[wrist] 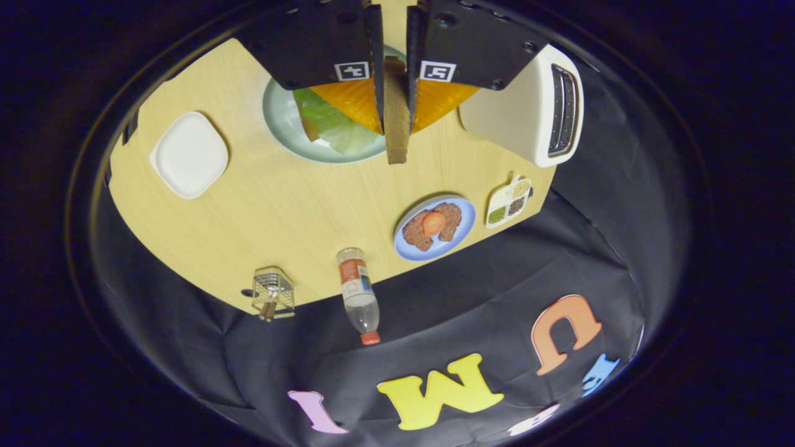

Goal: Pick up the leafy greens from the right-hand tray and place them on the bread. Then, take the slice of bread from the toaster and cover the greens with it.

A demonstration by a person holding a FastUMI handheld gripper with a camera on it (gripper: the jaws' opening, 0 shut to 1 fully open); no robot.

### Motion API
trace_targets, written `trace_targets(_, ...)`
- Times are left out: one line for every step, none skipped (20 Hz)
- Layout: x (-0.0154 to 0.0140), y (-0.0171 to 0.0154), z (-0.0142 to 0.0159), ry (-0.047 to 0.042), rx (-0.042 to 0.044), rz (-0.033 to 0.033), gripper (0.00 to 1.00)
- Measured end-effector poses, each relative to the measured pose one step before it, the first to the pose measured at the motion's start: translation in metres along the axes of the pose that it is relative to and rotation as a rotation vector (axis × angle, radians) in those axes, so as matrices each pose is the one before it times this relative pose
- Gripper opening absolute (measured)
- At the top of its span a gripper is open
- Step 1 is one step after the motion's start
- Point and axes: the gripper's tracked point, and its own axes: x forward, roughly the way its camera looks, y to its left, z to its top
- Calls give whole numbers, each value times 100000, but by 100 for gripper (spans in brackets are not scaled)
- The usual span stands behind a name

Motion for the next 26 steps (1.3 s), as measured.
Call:
trace_targets(196,-706,-189,640,787,-891,15)
trace_targets(141,-572,-158,469,-144,-706,15)
trace_targets(22,-516,-234,360,-541,-845,15)
trace_targets(135,-525,-93,360,-249,-783,15)
trace_targets(57,-417,29,242,-5,-480,15)
trace_targets(71,-519,53,105,-50,-567,15)
trace_targets(38,-319,-65,337,-40,-70,15)
trace_targets(114,-366,21,293,50,-145,15)
trace_targets(-50,-553,23,-244,-314,-864,15)
trace_targets(168,-790,-37,-434,-321,-1337,22)
trace_targets(345,-710,-76,167,114,-1233,22)
trace_targets(136,-427,-296,977,429,-476,22)
trace_targets(170,-331,-210,694,714,-499,22)
trace_targets(69,-287,-270,765,142,-404,22)
trace_targets(190,-295,-335,986,-909,-215,26)
trace_targets(91,-276,-265,418,-1120,-658,31)
trace_targets(209,-12,-123,134,-657,-391,31)
trace_targets(34,-150,-59,-170,-821,-1176,32)
trace_targets(137,-46,-66,-67,-738,-597,36)
trace_targets(-39,73,-47,-102,-296,215,37)
trace_targets(95,-198,-110,200,-1095,-1176,37)
trace_targets(-14,-151,38,-116,-864,-691,42)
trace_targets(78,-426,166,-920,-1567,-2352,46)
trace_targets(-58,-407,286,-1571,-1259,-1734,51)
trace_targets(124,-44,114,-809,-1696,-992,55)
trace_targets(-3,-61,-49,-51,-1633,-419,61)
